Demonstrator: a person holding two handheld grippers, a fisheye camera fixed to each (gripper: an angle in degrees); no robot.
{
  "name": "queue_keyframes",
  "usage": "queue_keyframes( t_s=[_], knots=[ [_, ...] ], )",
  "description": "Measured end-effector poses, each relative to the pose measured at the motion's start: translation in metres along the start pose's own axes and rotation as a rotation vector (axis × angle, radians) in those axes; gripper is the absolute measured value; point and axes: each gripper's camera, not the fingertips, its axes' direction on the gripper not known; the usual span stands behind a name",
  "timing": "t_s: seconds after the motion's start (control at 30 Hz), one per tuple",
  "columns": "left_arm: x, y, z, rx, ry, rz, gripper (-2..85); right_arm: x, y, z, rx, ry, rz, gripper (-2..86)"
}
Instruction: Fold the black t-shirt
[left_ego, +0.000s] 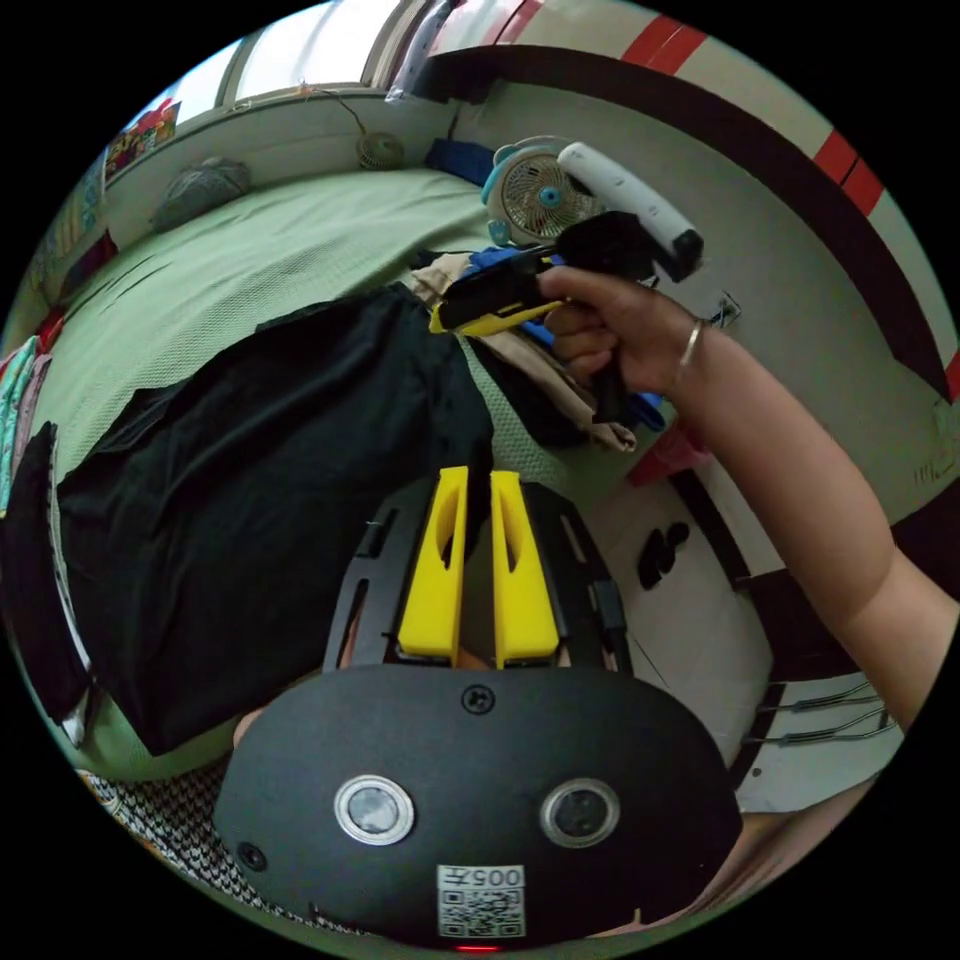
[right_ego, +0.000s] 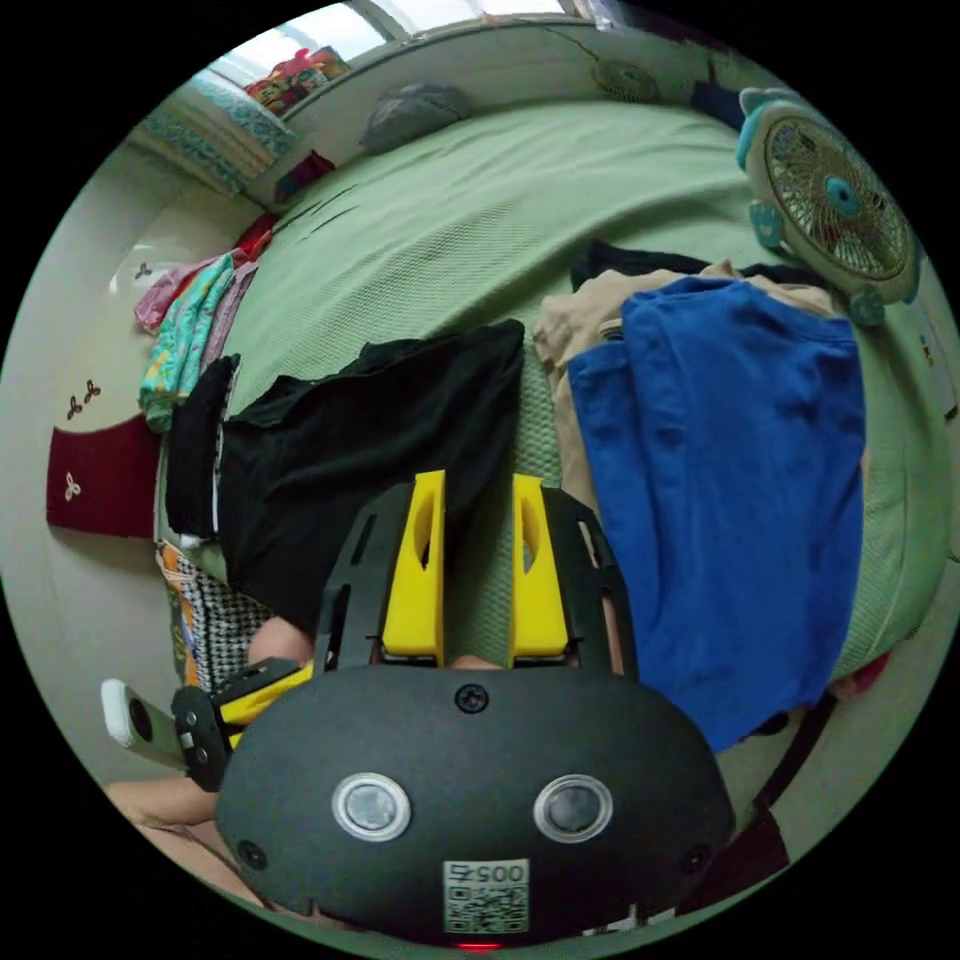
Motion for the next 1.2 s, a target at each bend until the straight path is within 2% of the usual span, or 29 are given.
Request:
queue_keyframes(
  t_s=[0.27,0.43,0.5,0.73,1.2],
  knots=[
    [-0.025,0.038,-0.035,0.001,0.018,0.000,5.1,-0.003,-0.036,0.035,0.041,-0.005,0.073,9.1],
    [-0.045,0.069,-0.066,0.009,-0.005,-0.011,4.9,-0.029,-0.046,0.050,0.077,-0.027,0.069,5.0],
    [-0.054,0.080,-0.079,0.020,-0.024,-0.021,4.8,-0.044,-0.047,0.053,0.098,0.027,0.073,4.2],
    [-0.092,0.133,-0.136,0.060,-0.057,-0.072,4.6,-0.136,-0.032,0.061,0.194,0.222,-0.059,3.2],
    [-0.199,0.263,-0.258,0.193,-0.148,-0.264,4.2,-0.338,0.001,0.105,0.291,0.139,-0.292,2.6]
  ],
)
